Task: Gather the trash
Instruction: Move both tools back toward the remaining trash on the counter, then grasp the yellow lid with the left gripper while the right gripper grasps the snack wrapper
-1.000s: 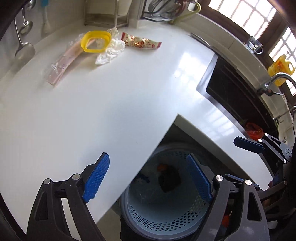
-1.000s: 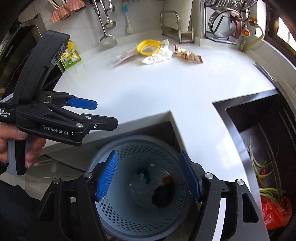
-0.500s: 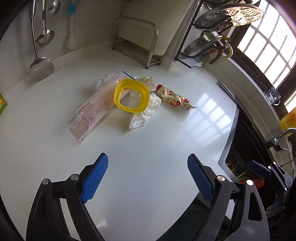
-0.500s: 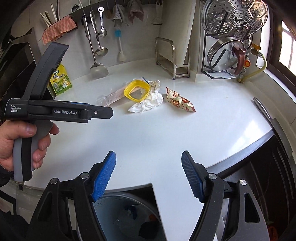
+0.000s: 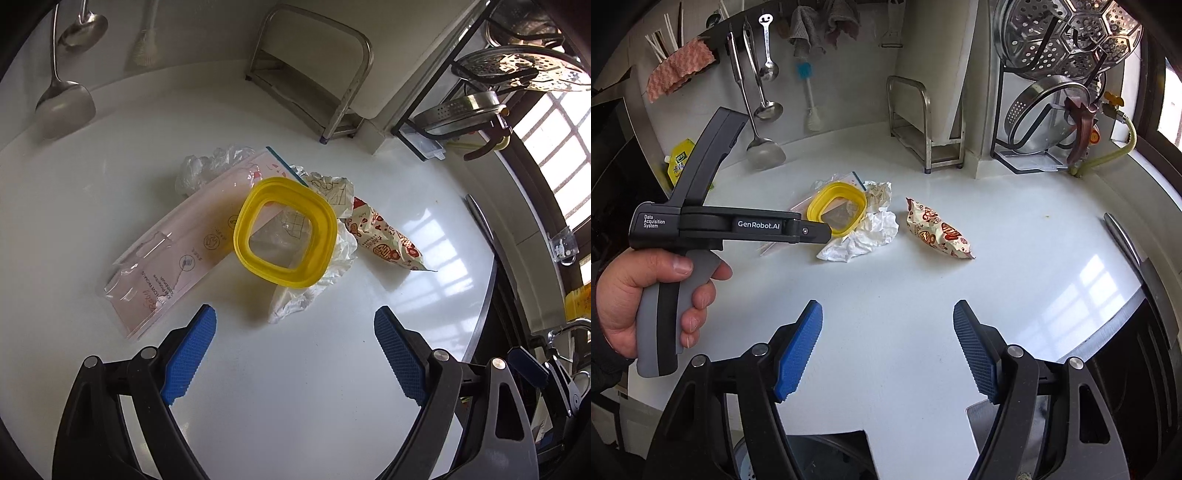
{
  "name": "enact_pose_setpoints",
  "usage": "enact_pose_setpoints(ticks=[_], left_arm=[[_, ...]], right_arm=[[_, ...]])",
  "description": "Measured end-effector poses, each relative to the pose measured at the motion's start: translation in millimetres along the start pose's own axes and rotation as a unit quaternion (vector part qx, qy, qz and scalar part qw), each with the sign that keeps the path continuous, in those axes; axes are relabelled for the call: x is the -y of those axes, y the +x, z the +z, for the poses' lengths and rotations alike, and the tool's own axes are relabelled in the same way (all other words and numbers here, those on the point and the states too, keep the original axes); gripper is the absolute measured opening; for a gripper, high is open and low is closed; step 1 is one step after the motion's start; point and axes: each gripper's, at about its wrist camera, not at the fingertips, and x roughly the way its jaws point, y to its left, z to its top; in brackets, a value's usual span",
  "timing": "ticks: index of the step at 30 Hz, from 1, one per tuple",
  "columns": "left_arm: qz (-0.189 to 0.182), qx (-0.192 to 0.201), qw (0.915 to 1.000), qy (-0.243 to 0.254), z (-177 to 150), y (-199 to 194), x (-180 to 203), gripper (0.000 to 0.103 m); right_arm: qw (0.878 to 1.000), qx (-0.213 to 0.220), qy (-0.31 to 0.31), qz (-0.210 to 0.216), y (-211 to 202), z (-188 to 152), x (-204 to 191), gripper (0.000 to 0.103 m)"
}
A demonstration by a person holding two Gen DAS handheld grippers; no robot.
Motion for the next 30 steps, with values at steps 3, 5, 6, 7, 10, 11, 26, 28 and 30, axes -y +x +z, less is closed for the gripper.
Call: enact_pose_setpoints(ticks=[3, 5, 6, 7, 10, 11, 26, 28, 30], left_arm=[[0.002, 0.002, 0.9999, -0.015, 7, 8, -5, 0.082], [0.002, 0.000, 0.9998, -0.021, 10, 14, -8, 0.079], [0.003, 0.001, 0.9997, -0.025, 12, 16, -9, 0.078], [0.002, 0.001, 0.9996, -0.028, 14, 19, -10, 0.077], [-0.001, -0.002, 0.9991, -0.041, 19, 26, -13, 0.072], [-0.003, -0.005, 0.9990, -0.044, 20, 29, -14, 0.067], [0.010, -0.006, 0.9997, -0.020, 25, 38, -10, 0.014], [0.011, 0.000, 0.9999, -0.013, 23, 35, -7, 0.012], [0.009, 0.003, 0.9999, -0.007, 22, 31, -4, 0.011]], right_arm=[[1.000, -0.002, 0.009, 0.001, 7, 4, 7, 0.070], [1.000, -0.005, 0.011, 0.000, 12, 5, 11, 0.070], [1.000, -0.007, 0.011, 0.000, 14, 4, 12, 0.070], [1.000, -0.008, 0.012, 0.001, 16, 4, 13, 0.070], [1.000, -0.014, 0.013, 0.002, 22, 2, 15, 0.070], [1.000, -0.015, 0.014, 0.002, 23, 2, 16, 0.070], [1.000, -0.008, 0.007, -0.007, 39, 17, 24, 0.070], [1.000, -0.002, -0.001, -0.013, 44, 26, 27, 0.070], [1.000, -0.001, -0.011, -0.017, 53, 38, 31, 0.070]])
